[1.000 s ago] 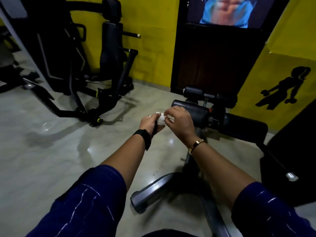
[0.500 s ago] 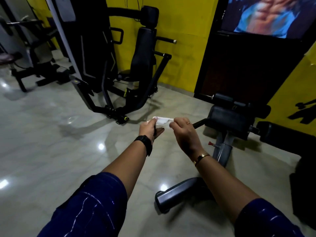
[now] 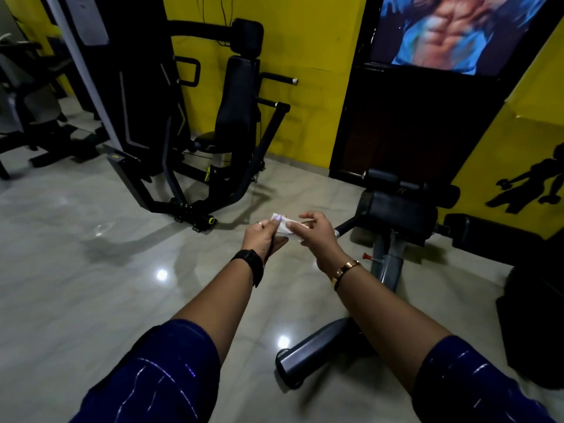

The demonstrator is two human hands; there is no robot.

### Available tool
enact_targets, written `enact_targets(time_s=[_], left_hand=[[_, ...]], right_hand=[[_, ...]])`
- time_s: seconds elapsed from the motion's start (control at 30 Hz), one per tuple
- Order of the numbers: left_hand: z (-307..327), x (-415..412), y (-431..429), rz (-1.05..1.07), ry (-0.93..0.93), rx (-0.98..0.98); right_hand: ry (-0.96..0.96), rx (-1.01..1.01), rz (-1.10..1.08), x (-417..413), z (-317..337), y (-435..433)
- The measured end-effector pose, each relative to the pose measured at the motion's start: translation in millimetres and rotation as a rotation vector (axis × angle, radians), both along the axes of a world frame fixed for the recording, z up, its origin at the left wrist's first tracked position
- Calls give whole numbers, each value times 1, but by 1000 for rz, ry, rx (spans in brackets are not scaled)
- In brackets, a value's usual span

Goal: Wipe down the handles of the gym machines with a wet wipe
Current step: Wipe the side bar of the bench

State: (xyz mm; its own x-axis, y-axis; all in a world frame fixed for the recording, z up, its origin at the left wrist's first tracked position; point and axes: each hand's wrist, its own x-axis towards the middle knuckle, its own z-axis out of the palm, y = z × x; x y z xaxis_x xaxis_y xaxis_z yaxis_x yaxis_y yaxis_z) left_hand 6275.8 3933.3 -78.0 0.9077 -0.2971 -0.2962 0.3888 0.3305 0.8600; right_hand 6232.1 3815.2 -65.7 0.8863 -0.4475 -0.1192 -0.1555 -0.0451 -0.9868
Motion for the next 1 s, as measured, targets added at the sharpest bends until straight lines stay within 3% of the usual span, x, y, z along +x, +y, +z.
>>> enact_targets(time_s=[0.33, 0.67, 0.87, 1.0], left_hand=[[-16, 14, -47, -17, -1, 29], [-21, 2, -163, -67, -13, 5], [-37, -2, -234, 48, 23, 41], [-52, -12, -245, 171, 98, 98]], right_hand=[[15, 162, 77, 5, -6, -53], [4, 391, 143, 7, -14, -187], [157, 252, 355, 24, -25, -266], [236, 353, 364, 29, -42, -282]])
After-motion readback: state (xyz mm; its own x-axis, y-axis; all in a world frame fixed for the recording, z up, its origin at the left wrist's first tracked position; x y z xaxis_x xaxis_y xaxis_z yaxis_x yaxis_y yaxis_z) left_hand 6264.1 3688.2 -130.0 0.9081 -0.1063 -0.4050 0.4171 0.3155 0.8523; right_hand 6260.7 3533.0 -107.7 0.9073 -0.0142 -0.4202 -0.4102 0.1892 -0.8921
